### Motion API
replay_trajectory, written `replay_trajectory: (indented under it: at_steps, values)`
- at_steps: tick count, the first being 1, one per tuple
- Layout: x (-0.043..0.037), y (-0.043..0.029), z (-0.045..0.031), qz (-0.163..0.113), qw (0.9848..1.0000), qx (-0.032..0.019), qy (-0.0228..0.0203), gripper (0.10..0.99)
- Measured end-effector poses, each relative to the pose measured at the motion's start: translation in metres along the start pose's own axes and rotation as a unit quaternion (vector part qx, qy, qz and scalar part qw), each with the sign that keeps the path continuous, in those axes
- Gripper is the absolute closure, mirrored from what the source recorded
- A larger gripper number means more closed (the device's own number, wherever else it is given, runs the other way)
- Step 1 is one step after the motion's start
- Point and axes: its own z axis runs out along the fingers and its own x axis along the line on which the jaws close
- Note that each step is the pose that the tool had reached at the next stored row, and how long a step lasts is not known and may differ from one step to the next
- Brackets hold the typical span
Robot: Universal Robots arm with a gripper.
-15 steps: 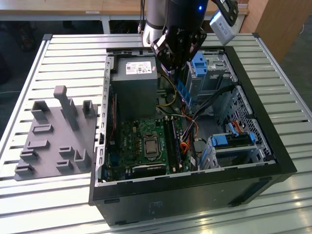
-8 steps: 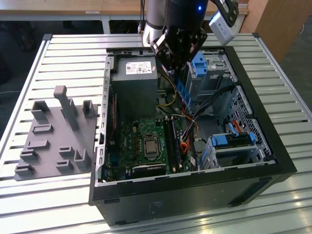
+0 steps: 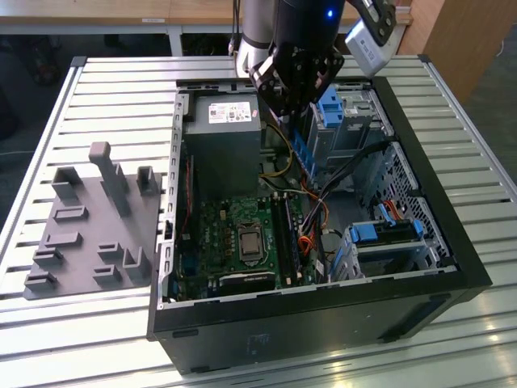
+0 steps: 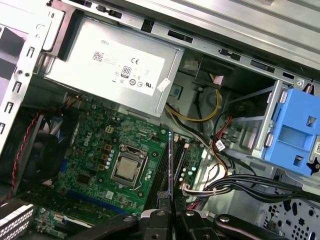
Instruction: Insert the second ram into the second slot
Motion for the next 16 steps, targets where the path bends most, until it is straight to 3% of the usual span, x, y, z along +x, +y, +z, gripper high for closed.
replay_trajectory:
  at_steps: [10, 16]
  values:
    - [0.0, 0.0, 0.0, 0.028, 0.9996, 0.0006, -0.001, 0.949]
    - [0.0, 0.0, 0.0005, 0.065, 0.9979, 0.0013, -0.0023, 0.949]
